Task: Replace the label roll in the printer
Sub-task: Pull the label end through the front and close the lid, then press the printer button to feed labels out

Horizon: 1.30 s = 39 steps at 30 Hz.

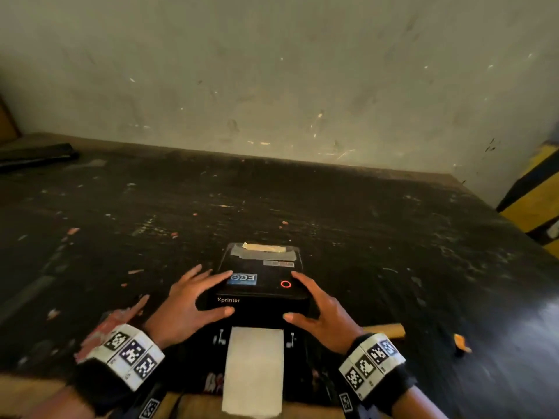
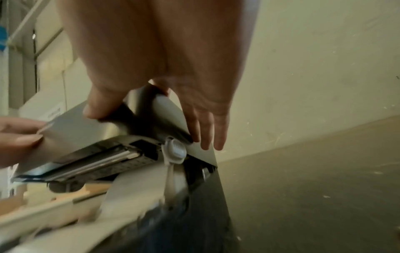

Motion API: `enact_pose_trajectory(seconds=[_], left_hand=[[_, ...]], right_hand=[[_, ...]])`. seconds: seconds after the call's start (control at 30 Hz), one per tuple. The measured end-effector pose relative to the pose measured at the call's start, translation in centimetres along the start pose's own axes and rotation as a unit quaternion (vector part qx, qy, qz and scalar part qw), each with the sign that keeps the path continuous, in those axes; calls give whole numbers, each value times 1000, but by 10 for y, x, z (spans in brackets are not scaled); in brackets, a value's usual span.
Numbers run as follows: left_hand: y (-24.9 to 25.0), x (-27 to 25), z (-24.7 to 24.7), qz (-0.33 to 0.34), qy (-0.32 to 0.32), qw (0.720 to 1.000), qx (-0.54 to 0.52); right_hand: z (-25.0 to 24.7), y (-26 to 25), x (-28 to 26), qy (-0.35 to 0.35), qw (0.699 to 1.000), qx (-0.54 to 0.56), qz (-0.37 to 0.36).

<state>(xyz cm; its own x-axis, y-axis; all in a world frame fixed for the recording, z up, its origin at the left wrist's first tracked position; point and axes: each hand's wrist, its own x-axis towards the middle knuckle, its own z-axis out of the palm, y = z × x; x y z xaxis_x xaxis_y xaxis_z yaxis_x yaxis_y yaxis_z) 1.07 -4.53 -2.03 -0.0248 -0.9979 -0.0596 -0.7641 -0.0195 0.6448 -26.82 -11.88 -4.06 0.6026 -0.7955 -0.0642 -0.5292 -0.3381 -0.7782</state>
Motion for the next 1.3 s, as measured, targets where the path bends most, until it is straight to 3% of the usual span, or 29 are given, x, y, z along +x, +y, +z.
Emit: enact_pose_trajectory(seconds=[0.13, 0.33, 0.57, 0.77, 1.3], left_hand=[[-4, -15, 33, -16, -32, 998, 45], [1, -25, 45, -52, -27, 998, 23], [-8, -29, 55, -41, -33, 998, 19], [-16, -29, 61, -32, -32, 999, 2], [-25, -25, 67, 7, -8, 996, 91]], right_hand=[[26, 9, -15, -23, 995, -89, 48], [33, 6, -19, -41, 992, -98, 75], [40, 6, -27, -56, 983, -147, 90], [47, 8, -30, -30, 985, -138, 95], [60, 12, -30, 46, 992, -90, 80]])
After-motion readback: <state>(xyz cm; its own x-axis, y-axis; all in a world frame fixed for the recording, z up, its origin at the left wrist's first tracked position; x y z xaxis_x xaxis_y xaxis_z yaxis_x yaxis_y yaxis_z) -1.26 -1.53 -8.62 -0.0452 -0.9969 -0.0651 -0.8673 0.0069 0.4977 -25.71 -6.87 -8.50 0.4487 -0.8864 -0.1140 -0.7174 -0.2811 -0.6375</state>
